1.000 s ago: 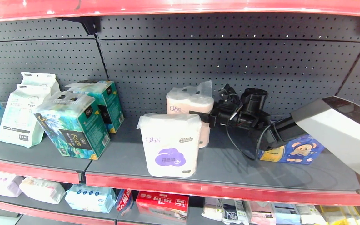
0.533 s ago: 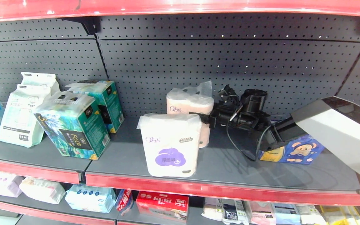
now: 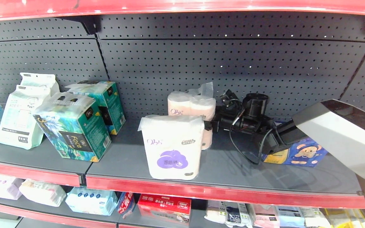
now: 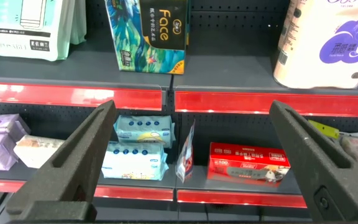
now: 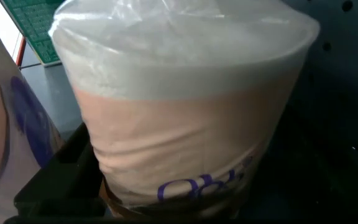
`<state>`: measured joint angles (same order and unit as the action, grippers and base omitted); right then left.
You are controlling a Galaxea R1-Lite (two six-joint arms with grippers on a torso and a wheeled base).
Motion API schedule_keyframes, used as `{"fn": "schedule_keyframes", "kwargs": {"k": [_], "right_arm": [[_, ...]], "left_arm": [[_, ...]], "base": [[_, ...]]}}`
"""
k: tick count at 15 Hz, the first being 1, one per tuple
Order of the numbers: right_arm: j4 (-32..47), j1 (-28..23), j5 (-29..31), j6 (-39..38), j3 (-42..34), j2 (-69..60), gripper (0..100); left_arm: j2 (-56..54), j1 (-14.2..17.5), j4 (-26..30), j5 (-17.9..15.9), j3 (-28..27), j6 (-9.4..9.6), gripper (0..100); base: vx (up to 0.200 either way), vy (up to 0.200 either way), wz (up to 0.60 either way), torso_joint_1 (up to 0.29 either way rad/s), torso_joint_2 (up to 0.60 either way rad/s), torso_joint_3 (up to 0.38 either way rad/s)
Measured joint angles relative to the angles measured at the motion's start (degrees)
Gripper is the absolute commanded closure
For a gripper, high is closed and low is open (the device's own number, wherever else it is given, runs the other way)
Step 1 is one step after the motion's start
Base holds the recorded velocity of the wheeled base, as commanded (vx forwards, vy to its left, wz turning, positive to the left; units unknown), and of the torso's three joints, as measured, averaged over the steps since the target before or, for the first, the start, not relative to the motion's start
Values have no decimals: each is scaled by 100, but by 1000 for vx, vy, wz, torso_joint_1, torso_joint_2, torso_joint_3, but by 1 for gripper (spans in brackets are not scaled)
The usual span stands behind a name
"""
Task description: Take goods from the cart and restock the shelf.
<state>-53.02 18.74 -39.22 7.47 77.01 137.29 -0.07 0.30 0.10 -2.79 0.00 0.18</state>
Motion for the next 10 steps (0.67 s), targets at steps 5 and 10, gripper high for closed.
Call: {"fn": "schedule_keyframes", "kwargs": {"k": [5, 10], "right_arm": [[2, -27, 0, -112, 33, -99, 0], [20, -35, 13, -193, -17, -339, 0]], "left_arm": [[0, 2, 0, -2, 0, -2, 0], [0, 2, 0, 0, 0, -2, 0]], "base": [[0, 0, 0, 0, 0, 0], [0, 0, 0, 0, 0, 0]]}}
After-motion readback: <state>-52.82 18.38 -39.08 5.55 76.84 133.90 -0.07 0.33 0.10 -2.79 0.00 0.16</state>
